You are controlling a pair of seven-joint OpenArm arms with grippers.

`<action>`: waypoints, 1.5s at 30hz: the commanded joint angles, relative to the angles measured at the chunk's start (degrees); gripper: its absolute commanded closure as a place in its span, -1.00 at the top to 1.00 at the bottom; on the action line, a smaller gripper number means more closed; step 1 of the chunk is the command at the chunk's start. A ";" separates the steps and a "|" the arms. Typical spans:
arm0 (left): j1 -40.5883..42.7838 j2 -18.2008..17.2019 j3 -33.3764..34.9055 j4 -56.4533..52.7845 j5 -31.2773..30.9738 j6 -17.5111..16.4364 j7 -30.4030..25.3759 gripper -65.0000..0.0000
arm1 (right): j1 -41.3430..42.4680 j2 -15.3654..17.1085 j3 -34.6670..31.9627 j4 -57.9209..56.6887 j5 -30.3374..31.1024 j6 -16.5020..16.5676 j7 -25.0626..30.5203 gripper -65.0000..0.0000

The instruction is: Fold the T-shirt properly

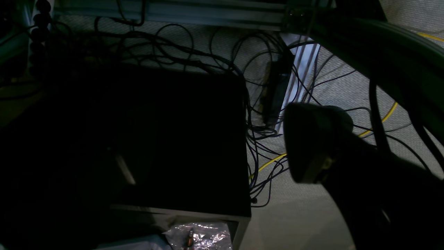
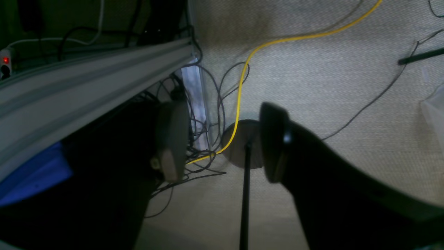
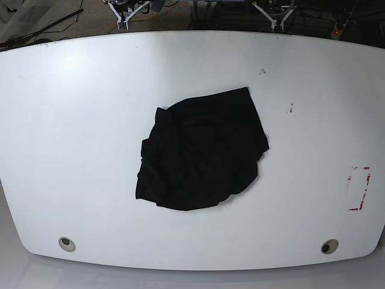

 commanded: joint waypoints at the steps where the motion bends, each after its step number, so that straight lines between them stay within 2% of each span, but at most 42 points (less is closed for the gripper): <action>1: 3.27 -0.44 0.22 3.45 -0.29 0.33 -1.09 0.60 | -0.41 0.75 -0.59 0.83 2.06 0.51 1.28 -0.01; 2: 0.23 0.21 0.04 0.06 -0.12 0.17 -0.32 0.61 | 1.18 -0.88 0.04 0.09 -0.62 -0.28 0.72 -0.04; 17: 1.46 0.12 -0.05 1.02 -0.30 0.17 -0.85 0.61 | 1.62 -0.53 0.04 0.09 -0.71 -0.28 0.80 -0.05; 29: 13.94 0.03 -0.05 20.01 -0.21 0.17 -1.90 0.61 | -10.25 1.32 0.21 15.91 -0.44 -0.37 1.95 -0.05; 34: 19.83 -0.23 -0.14 27.66 -0.21 0.17 -1.90 0.61 | -15.44 3.25 0.30 21.89 0.00 -0.37 1.42 -0.06; 45: 36.10 -0.32 -0.23 52.98 -0.30 0.25 -1.90 0.61 | -31.53 5.36 1.35 45.10 0.00 -0.37 -2.10 -0.06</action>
